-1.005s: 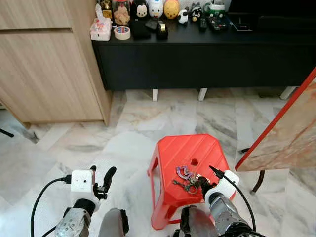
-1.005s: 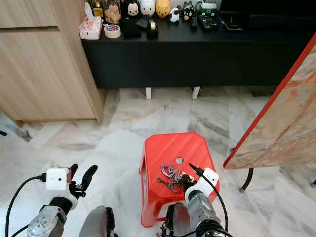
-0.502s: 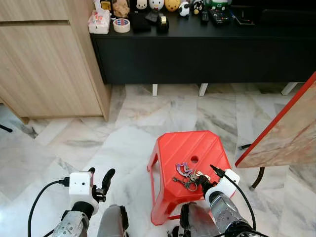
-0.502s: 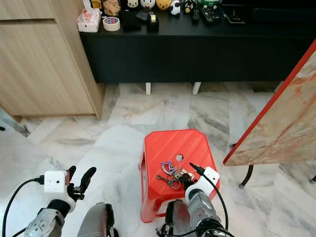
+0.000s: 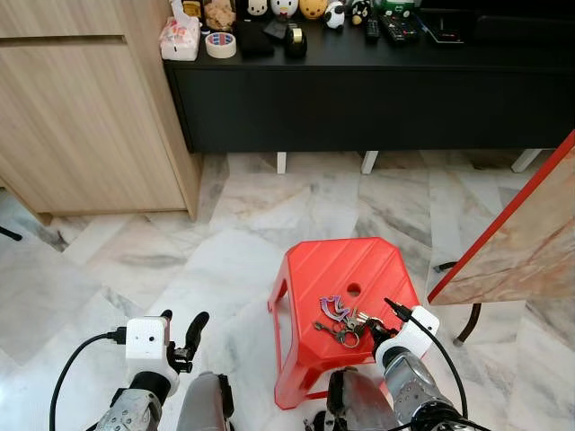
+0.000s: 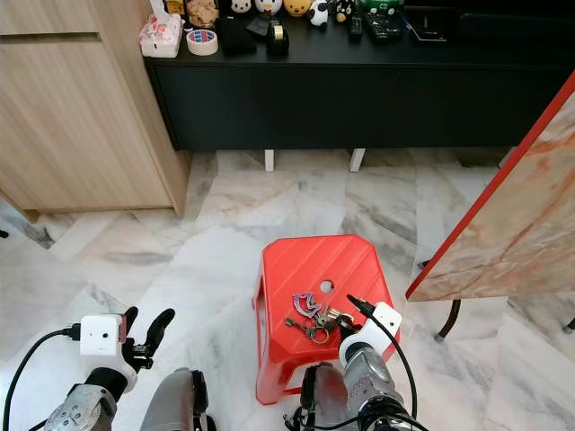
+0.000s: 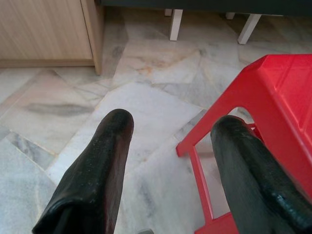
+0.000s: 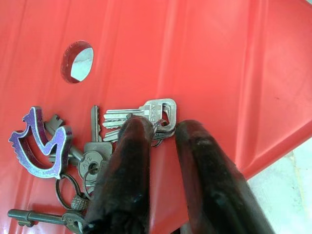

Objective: Hang keys on a hook

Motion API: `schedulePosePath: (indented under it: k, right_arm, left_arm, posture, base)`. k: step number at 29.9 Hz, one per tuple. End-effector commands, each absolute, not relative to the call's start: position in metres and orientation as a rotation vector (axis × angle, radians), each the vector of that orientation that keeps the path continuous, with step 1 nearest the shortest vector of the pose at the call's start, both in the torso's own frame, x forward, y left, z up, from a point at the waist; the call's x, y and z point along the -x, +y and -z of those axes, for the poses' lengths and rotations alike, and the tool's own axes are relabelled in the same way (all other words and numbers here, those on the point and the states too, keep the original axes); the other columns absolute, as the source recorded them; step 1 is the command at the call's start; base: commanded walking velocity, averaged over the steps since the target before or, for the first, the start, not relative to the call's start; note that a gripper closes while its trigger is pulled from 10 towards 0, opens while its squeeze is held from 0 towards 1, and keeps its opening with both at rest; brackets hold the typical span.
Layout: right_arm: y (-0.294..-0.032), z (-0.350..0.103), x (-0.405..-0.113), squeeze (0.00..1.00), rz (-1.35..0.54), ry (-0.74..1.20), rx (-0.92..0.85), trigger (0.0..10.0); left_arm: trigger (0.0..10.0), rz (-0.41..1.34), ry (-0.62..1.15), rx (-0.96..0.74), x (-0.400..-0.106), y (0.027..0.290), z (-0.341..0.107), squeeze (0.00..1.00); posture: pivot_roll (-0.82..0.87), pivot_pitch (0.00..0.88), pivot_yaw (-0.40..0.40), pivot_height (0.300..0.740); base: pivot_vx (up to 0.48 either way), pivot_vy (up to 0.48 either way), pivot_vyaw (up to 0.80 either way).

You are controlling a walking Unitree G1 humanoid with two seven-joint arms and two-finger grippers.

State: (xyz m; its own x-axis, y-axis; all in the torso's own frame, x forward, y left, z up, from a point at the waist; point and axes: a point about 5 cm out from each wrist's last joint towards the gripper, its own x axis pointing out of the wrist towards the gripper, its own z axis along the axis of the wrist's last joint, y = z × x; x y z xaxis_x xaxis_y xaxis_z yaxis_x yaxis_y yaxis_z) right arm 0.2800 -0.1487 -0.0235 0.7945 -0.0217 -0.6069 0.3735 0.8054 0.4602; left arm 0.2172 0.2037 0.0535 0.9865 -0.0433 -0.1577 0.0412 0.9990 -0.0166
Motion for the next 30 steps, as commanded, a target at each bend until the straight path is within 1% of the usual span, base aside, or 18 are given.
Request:
schedulePosePath:
  k: [1, 4, 5, 6, 7, 10, 12, 14, 20, 23, 24, 27, 28, 30]
  right_arm:
    - [-0.152, 0.027, -0.276, 0.0, 0.244, 0.638, -0.601, 2.1]
    - [-0.15, 0.028, -0.275, 0.0, 0.234, 0.645, -0.595, 2.0]
    - [-0.15, 0.028, -0.275, 0.0, 0.233, 0.646, -0.594, 1.7]
    - [-0.15, 0.028, -0.275, 0.0, 0.233, 0.645, -0.595, 1.7]
    - [-0.15, 0.028, -0.275, 0.0, 0.233, 0.644, -0.595, 1.3]
    - [-0.15, 0.028, -0.275, 0.0, 0.234, 0.643, -0.596, 1.1]
    - [-0.15, 0.028, -0.275, 0.0, 0.232, 0.644, -0.594, 0.4]
    - [-0.15, 0.028, -0.275, 0.0, 0.229, 0.646, -0.592, 0.0]
    - [-0.151, 0.026, -0.276, 0.0, 0.231, 0.629, -0.581, 0.0]
    - [-0.154, 0.017, -0.285, 0.0, 0.21, 0.558, -0.535, 0.0]
    - [-0.155, 0.01, -0.29, 0.0, 0.197, 0.498, -0.513, 0.0]
    - [-0.155, 0.003, -0.296, 0.0, 0.187, 0.445, -0.511, 0.0]
    - [-0.154, -0.001, -0.298, 0.0, 0.162, 0.413, -0.466, 0.0]
    - [-0.154, -0.004, -0.299, 0.0, 0.146, 0.388, -0.449, 0.0]
  left_arm:
    - [10.0, 0.048, 0.171, 0.001, -0.214, 0.203, -0.052, 0.0]
    - [10.0, 0.048, 0.174, 0.0, -0.214, 0.203, -0.052, 0.0]
    - [10.0, 0.049, 0.174, -0.001, -0.214, 0.203, -0.052, 0.0]
    - [10.0, 0.049, 0.174, 0.0, -0.214, 0.203, -0.052, 0.0]
    - [10.0, 0.049, 0.175, 0.0, -0.214, 0.203, -0.052, 0.0]
    - [10.0, 0.049, 0.175, 0.001, -0.215, 0.203, -0.052, 0.0]
    - [10.0, 0.049, 0.176, 0.001, -0.215, 0.203, -0.052, 0.0]
    - [10.0, 0.049, 0.176, 0.001, -0.216, 0.203, -0.052, 0.0]
    - [10.0, 0.049, 0.176, 0.001, -0.217, 0.203, -0.052, 0.0]
    - [10.0, 0.045, 0.174, 0.001, -0.219, 0.203, -0.052, 0.0]
    - [10.0, 0.043, 0.172, 0.0, -0.219, 0.204, -0.052, 0.0]
    - [10.0, 0.043, 0.171, 0.001, -0.222, 0.204, -0.051, 0.0]
    - [10.0, 0.042, 0.169, 0.002, -0.223, 0.203, -0.051, 0.0]
    - [10.0, 0.042, 0.165, 0.005, -0.225, 0.202, -0.051, 0.0]
  posture:
    - [0.08, 0.187, -0.082, 0.616]
    - [0.08, 0.189, -0.083, 0.616]
    - [0.08, 0.189, -0.083, 0.616]
    - [0.08, 0.189, -0.083, 0.616]
    - [0.08, 0.19, -0.083, 0.616]
    - [0.08, 0.189, -0.083, 0.616]
    - [0.08, 0.187, -0.084, 0.616]
    - [0.08, 0.188, -0.082, 0.616]
    - [0.08, 0.185, -0.083, 0.616]
    - [0.08, 0.18, -0.084, 0.616]
    - [0.07, 0.174, -0.084, 0.616]
    - [0.07, 0.163, -0.086, 0.616]
    - [0.07, 0.161, -0.086, 0.616]
    - [0.07, 0.153, -0.087, 0.616]
  base:
    - [0.0, 0.0, 0.0]
    - [0.0, 0.0, 0.0]
    - [0.0, 0.0, 0.0]
    - [0.0, 0.0, 0.0]
    - [0.0, 0.0, 0.0]
    - [0.0, 0.0, 0.0]
    - [0.0, 0.0, 0.0]
    - [0.0, 0.0, 0.0]
    - [0.0, 0.0, 0.0]
    - [0.0, 0.0, 0.0]
    - [0.0, 0.0, 0.0]
    - [0.0, 0.0, 0.0]
    - [0.0, 0.0, 0.0]
    - [0.0, 0.0, 0.0]
